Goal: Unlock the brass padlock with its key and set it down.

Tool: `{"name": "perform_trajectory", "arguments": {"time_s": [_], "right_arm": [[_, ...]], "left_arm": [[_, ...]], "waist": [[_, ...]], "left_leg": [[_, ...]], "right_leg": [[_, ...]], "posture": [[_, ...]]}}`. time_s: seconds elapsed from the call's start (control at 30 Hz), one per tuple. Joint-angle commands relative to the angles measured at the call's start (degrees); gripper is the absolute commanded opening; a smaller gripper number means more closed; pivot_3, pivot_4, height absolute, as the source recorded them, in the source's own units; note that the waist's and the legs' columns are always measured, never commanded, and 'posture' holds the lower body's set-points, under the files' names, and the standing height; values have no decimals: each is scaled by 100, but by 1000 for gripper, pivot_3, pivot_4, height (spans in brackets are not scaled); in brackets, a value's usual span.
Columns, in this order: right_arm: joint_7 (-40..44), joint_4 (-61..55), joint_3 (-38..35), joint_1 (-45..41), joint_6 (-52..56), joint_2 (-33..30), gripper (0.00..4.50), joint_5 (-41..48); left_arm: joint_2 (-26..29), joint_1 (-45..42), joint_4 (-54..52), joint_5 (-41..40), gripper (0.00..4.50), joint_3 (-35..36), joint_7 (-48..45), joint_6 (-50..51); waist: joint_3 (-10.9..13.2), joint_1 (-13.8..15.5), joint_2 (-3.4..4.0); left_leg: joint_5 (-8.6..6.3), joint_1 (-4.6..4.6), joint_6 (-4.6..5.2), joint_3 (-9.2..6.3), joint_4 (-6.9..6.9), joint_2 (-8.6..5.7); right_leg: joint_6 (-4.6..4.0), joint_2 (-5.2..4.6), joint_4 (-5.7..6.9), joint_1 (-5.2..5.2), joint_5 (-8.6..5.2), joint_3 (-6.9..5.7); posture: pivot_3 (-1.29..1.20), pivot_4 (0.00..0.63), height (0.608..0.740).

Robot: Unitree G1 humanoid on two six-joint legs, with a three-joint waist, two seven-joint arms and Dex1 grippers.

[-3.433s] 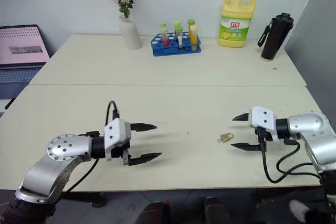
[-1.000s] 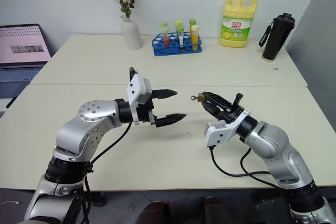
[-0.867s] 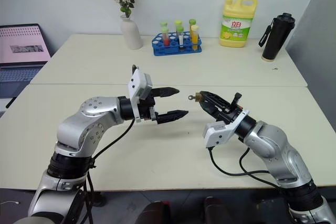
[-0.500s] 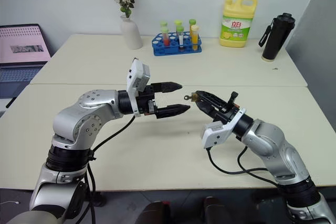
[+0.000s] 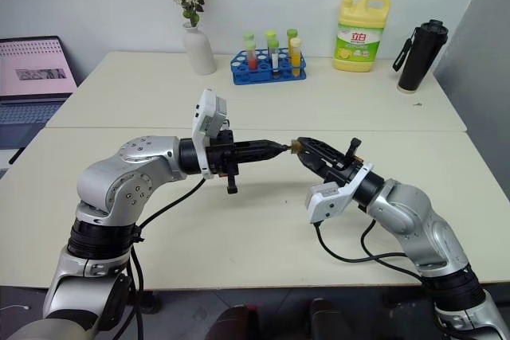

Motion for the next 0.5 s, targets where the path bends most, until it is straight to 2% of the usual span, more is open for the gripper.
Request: {"name": "perform_trajectory", "arguments": {"time_s": [0.03, 0.4, 0.5], "right_arm": [[-14, -114, -55, -116, -62, 18, 890, 125], [1, -86, -40, -132, -94, 15, 890, 156], [6, -80, -45, -128, -79, 21, 890, 181]], "left_arm": [[5, -139, -155, -58, 0, 151, 33, -77], [-39, -120, -179, -44, 0, 94, 3, -145], [93, -5, -272, 393, 0, -123, -311, -888]], "waist": [[0, 0, 0], [0, 0, 0], [0, -1, 0]], "left_leg": [[0, 0, 0, 0, 0, 0], [0, 0, 0, 0, 0, 0], [0, 0, 0, 1, 0, 0]], "right_leg": [[0, 0, 0, 0, 0, 0], [0, 0, 0, 0, 0, 0], [0, 0, 0, 0, 0, 0]], "posture": [[0, 150, 740], [0, 150, 740], [0, 150, 740]]}}
